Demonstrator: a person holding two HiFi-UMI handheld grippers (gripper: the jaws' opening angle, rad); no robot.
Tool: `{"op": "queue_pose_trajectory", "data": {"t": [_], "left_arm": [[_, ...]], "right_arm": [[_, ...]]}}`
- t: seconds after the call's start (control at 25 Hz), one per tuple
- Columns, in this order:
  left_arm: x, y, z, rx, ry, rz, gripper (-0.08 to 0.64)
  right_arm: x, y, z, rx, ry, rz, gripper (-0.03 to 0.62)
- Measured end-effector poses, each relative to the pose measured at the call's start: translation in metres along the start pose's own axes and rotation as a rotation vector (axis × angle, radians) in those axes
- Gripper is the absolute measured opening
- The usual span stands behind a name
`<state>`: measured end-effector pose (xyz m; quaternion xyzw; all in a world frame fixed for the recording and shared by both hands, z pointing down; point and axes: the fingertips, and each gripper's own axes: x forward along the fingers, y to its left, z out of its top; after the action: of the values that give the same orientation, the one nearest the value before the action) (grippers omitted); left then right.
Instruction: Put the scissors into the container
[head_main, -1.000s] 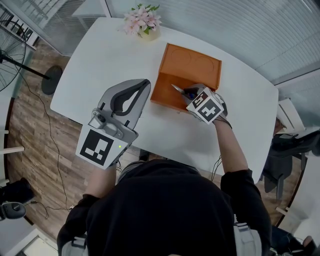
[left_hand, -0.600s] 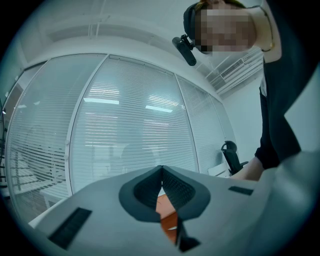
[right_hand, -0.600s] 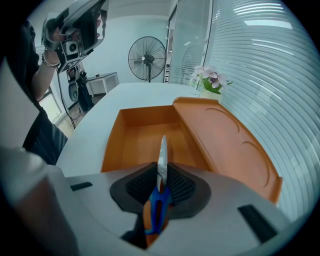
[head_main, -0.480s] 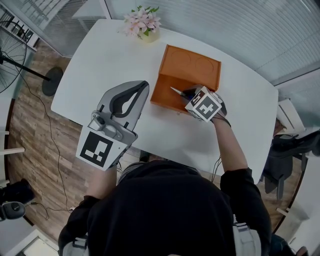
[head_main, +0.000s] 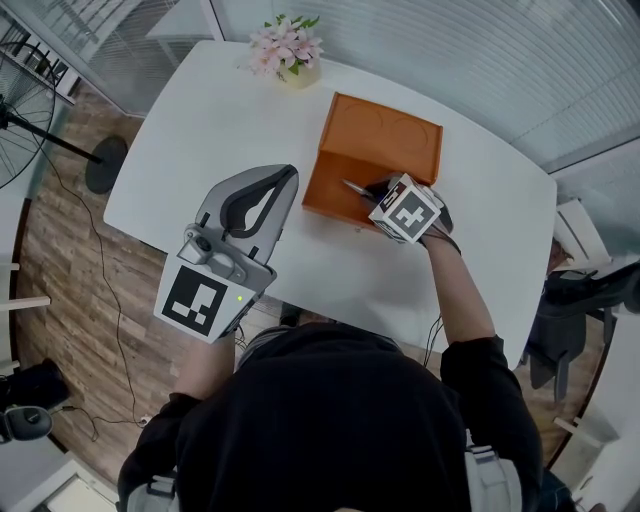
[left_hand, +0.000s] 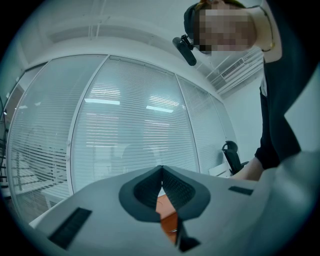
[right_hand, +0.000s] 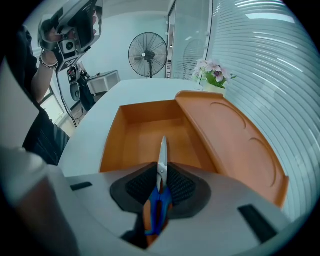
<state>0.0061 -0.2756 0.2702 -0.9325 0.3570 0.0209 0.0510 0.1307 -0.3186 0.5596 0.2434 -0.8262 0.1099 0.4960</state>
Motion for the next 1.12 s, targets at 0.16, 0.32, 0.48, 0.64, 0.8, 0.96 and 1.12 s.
{"op": "queue_pose_trajectory", "data": {"t": [0.16,0.32,0.48,0.64,0.8,0.96,1.12], "left_arm": [[-0.001,-0.0012,-0.0005,-0.002,0.001,0.001,0.012],[-0.0003,-0.001,-0.0011,-0.001,0.004,0.001,0.012],[0.0008,0.0001,-0.0022,-0.004,0.008,0.001,0.012],[0.001,0.0008,-0.0031,-0.008,0.011,0.002,0.012],[0.0015,0.0011,-0.0033,-0.009,0.011,0.001,0.012],[0.0028,-0.0011,-0.0027,-0.01,0.011,-0.006,0.012],[0.0037,-0.0011,-0.0034,-0.011,0.013,-0.008,0.012]], "right_arm": [[0.0013,0.0011,-0.0012,0.003,0.006,0.004,0.069],[0.0028,0.0008,-0.0009,0.003,0.012,0.009,0.069],[0.0042,-0.0003,-0.0013,0.003,0.022,0.014,0.069],[0.0046,0.0001,-0.0011,0.003,0.022,0.016,0.069],[0.0048,0.0004,-0.0009,0.005,0.025,0.016,0.072],[0.004,0.0008,-0.0014,0.006,0.03,0.015,0.074],[0.0047,0.0008,-0.0026,0.006,0.032,0.014,0.075]]}}
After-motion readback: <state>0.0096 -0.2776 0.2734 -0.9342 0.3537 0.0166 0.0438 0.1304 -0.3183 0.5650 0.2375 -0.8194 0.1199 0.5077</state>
